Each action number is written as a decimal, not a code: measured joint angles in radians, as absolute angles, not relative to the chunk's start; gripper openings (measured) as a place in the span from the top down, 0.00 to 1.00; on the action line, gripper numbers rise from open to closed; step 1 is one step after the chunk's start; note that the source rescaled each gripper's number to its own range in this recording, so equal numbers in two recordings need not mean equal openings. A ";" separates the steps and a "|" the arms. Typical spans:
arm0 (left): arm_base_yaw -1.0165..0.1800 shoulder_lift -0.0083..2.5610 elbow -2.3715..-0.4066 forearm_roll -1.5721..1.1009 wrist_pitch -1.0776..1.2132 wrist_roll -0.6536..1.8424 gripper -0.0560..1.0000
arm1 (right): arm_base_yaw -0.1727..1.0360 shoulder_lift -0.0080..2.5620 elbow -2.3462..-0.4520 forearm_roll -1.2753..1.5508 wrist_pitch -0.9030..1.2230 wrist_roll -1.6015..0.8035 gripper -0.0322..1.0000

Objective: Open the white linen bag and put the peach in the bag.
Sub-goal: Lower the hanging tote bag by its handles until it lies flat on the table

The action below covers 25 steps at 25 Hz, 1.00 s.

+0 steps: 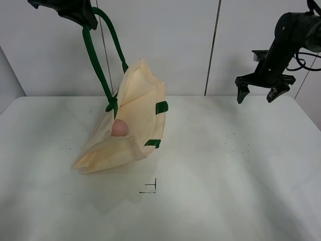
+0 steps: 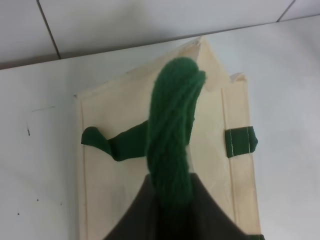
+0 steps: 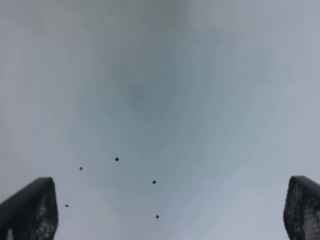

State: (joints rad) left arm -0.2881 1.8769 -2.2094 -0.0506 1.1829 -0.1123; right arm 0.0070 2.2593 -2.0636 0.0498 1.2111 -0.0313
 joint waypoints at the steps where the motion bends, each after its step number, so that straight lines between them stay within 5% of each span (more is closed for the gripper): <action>1: -0.288 1.877 -2.209 -0.051 1.183 -0.112 0.95 | 0.008 2.259 -2.064 0.054 1.211 -0.033 0.00; 13: -0.288 1.877 -2.209 -0.051 1.183 -0.112 0.95 | 0.043 2.066 -1.926 0.059 1.211 -0.036 0.00; 25: -0.288 1.877 -2.209 -0.051 1.183 -0.112 0.95 | 0.043 1.285 -1.085 0.059 1.212 -0.035 0.00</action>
